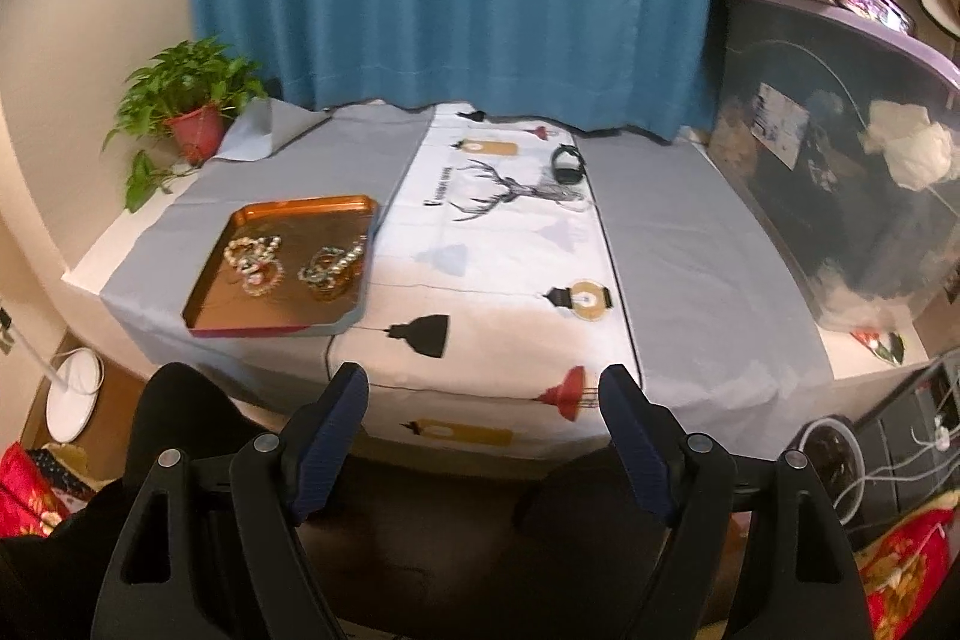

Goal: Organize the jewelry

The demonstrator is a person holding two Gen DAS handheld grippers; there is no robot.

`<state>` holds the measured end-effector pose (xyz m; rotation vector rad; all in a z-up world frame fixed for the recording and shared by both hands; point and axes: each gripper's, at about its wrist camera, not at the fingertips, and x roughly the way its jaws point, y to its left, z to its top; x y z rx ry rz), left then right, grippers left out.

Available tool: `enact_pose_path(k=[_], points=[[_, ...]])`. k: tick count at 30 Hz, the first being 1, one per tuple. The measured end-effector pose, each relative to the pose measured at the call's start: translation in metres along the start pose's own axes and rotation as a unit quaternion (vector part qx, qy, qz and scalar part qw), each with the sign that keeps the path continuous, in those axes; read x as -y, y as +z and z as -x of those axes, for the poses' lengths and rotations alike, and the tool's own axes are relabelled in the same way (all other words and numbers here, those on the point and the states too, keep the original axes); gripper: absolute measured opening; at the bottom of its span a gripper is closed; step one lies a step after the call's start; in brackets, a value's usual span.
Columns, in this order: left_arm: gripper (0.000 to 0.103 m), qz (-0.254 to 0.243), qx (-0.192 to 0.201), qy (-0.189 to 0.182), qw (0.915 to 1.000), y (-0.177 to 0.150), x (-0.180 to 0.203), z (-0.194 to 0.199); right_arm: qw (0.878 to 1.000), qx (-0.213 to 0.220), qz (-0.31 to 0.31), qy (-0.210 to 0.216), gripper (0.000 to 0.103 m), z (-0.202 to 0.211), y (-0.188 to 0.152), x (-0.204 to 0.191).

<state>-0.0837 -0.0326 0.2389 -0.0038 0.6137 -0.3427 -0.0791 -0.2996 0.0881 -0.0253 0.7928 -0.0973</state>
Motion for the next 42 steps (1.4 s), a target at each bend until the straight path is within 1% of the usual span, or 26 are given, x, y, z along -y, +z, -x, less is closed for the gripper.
enact_pose_path(k=[4,8,10,16,19,23,25,28,30,33,35,36,37,38,39,40,42], points=[[0.102,-0.006,0.007,-0.02,0.9997,0.015,0.008,0.005,1.0,-0.013,-0.011,-0.01,0.08,-0.012,0.005,0.012],[0.102,0.016,0.006,-0.038,0.9991,0.027,0.003,-0.004,1.0,-0.016,-0.009,-0.023,0.08,-0.022,0.011,0.018],[0.102,0.018,0.005,-0.041,0.999,0.031,0.003,-0.01,0.999,-0.019,-0.008,-0.027,0.08,-0.026,0.014,0.02],[0.102,0.01,0.002,-0.034,0.9994,0.039,0.006,-0.025,0.999,-0.031,-0.007,-0.035,0.08,-0.047,0.022,0.026],[0.102,0.008,-0.001,-0.022,0.9997,0.043,0.006,-0.037,0.999,-0.037,-0.006,-0.037,0.08,-0.058,0.026,0.028],[0.102,0.017,-0.012,-0.003,0.9998,0.047,0.002,-0.063,0.998,-0.046,-0.01,-0.042,0.08,-0.074,0.028,0.036],[0.102,0.013,-0.021,0.002,0.9997,0.049,0.002,-0.081,0.997,-0.052,-0.016,-0.047,0.08,-0.085,0.029,0.043],[0.102,0.015,-0.056,0.008,0.9983,0.051,-0.002,-0.124,0.996,-0.059,-0.029,-0.056,0.08,-0.102,0.034,0.058],[0.102,0.015,-0.083,0.008,0.9964,0.053,-0.004,-0.161,0.996,-0.058,-0.043,-0.056,0.08,-0.116,0.039,0.072],[0.102,0.01,-0.113,-0.005,0.9936,0.056,-0.002,-0.214,0.995,-0.052,-0.067,-0.057,0.08,-0.137,0.047,0.095],[0.102,-0.005,-0.131,-0.007,0.9913,0.059,0.006,-0.263,0.993,-0.052,-0.088,-0.053,0.08,-0.161,0.055,0.116],[0.102,-0.017,-0.147,-0.008,0.9889,0.059,0.011,-0.29,0.993,-0.051,-0.096,-0.051,0.08,-0.17,0.059,0.124],[0.102,-0.02,-0.164,-0.006,0.9863,0.059,0.014,-0.308,0.993,-0.047,-0.103,-0.047,0.08,-0.183,0.064,0.134],[0.102,-0.021,-0.181,-0.015,0.9832,0.058,0.018,-0.335,0.992,-0.047,-0.106,-0.049,0.08,-0.197,0.069,0.143],[0.102,-0.023,-0.189,-0.029,0.9813,0.057,0.022,-0.359,0.992,-0.051,-0.107,-0.053,0.08,-0.213,0.074,0.15],[0.102,-0.024,-0.193,-0.033,0.9804,0.057,0.025,-0.375,0.992,-0.052,-0.107,-0.052,0.08,-0.226,0.079,0.155],[0.101,-0.04,-0.196,-0.023,0.9796,0.06,0.037,-0.422,0.992,-0.058,-0.106,-0.043,0.08,-0.259,0.09,0.164]])
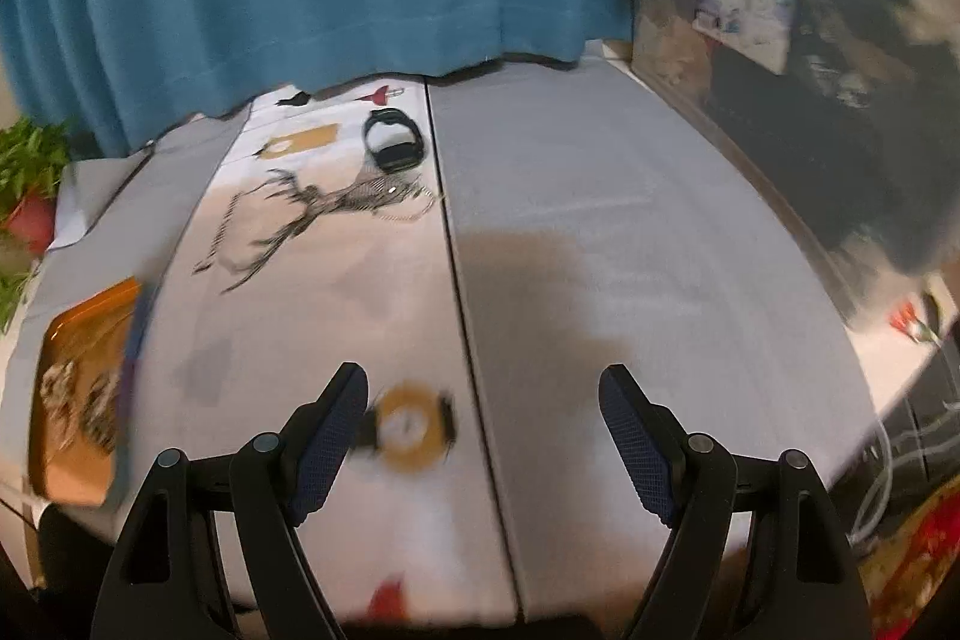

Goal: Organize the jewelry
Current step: 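Grasp the black-green band watch with the left gripper while the right gripper grasps the silver chain bracelet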

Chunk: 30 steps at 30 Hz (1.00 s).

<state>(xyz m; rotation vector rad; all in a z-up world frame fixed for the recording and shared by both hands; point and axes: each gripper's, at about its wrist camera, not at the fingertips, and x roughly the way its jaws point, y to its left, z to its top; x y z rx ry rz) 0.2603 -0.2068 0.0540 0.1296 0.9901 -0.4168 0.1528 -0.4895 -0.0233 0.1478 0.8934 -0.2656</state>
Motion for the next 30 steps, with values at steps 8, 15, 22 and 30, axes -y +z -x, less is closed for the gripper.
enact_pose_path(k=[8,15,22,30], points=[[0.101,-0.068,0.005,-0.003,0.9977,0.083,0.042,-0.108,0.999,0.006,0.045,0.026,0.08,-0.116,0.07,-0.028],[0.1,-0.135,-0.024,-0.012,0.9905,0.125,0.089,-0.203,0.995,-0.011,0.092,0.022,0.08,-0.186,0.1,-0.035],[0.02,-0.178,-0.041,-0.061,0.9813,0.142,0.122,-0.258,0.987,0.014,0.153,0.053,0.004,-0.183,0.097,-0.047],[0.006,-0.175,-0.021,-0.053,0.983,0.119,0.113,-0.222,0.99,0.003,0.131,0.055,0.003,-0.155,0.085,-0.036]])
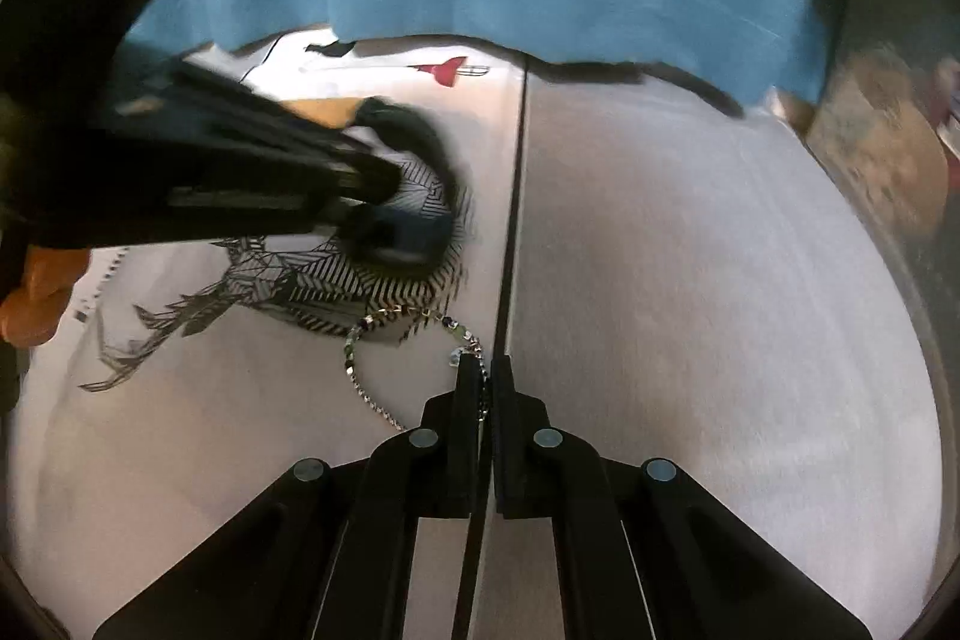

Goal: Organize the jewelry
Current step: 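Grasp the black-green band watch with the left gripper while the right gripper grasps the silver chain bracelet, then carry the watch toward the tray while the right gripper carries the silver chain bracelet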

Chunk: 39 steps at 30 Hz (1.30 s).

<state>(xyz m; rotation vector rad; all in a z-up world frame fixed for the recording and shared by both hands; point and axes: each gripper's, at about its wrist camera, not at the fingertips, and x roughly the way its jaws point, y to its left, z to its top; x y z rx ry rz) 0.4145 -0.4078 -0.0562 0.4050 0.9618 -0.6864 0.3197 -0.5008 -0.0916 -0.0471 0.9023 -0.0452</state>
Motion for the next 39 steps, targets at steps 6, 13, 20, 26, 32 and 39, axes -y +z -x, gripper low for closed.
enact_pose_path(k=[6,13,20,26,32,39], points=[[0.004,0.0,0.029,0.039,0.9988,-0.043,0.002,0.061,1.0,0.021,-0.001,-0.004,0.003,0.065,-0.025,-0.011],[0.003,0.016,0.057,0.042,0.9974,-0.103,0.01,0.148,0.999,0.033,-0.01,-0.006,0.003,0.127,-0.048,-0.033],[0.003,0.036,0.064,0.06,0.9955,-0.162,0.014,0.209,0.999,0.047,-0.001,-0.007,0.003,0.179,-0.063,-0.063],[0.003,0.066,0.057,0.07,0.9937,-0.214,0.008,0.244,0.999,0.05,0.019,0.004,0.003,0.218,-0.083,-0.102],[0.003,0.095,0.064,0.085,0.9897,-0.263,0.0,0.278,0.998,0.05,0.038,0.022,0.003,0.247,-0.104,-0.144],[0.003,0.124,0.074,0.096,0.9848,-0.321,-0.001,0.313,0.996,0.048,0.061,0.044,0.003,0.272,-0.133,-0.194]])
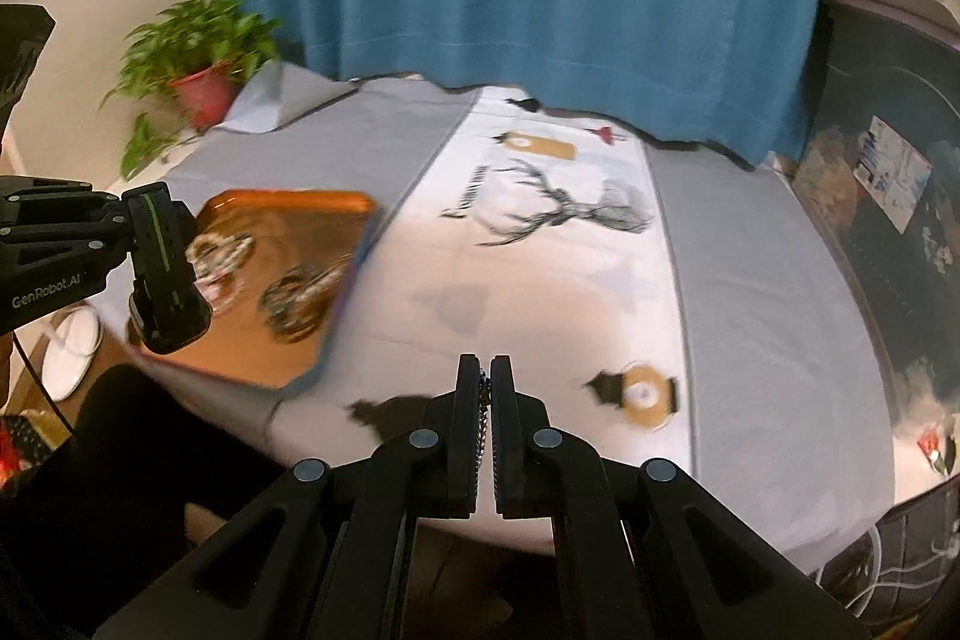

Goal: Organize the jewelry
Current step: 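Carry the watch toward the tray while the right gripper carries the silver chain bracelet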

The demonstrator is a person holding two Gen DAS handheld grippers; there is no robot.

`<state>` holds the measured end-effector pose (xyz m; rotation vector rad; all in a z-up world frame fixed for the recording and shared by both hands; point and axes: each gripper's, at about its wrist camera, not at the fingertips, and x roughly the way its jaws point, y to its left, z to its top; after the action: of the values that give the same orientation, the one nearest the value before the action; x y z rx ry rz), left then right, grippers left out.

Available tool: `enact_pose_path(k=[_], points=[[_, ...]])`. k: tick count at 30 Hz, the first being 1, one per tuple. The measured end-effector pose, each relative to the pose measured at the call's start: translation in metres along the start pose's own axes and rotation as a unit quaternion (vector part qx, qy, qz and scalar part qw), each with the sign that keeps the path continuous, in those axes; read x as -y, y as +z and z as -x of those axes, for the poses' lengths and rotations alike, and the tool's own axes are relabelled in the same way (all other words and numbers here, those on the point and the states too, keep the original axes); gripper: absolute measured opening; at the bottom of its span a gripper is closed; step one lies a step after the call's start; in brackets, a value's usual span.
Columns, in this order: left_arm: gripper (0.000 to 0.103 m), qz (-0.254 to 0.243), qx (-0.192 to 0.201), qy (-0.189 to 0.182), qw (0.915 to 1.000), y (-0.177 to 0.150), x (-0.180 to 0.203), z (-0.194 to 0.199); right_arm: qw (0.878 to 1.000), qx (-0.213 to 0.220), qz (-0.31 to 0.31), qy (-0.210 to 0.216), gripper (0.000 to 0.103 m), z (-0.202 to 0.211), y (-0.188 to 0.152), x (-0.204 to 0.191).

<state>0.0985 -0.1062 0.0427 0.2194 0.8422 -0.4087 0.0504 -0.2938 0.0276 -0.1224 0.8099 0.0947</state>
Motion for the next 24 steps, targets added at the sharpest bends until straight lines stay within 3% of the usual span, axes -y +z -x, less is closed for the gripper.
enact_pose_path(k=[11,24], points=[[0.003,0.04,0.009,0.005,0.9992,-0.068,-0.032,0.049,0.998,-0.004,0.055,0.033,0.003,0.028,-0.028,-0.078],[0.003,0.067,0.022,0.009,0.9974,-0.096,-0.061,0.068,0.994,-0.006,0.099,0.046,0.003,0.034,-0.027,-0.125]])
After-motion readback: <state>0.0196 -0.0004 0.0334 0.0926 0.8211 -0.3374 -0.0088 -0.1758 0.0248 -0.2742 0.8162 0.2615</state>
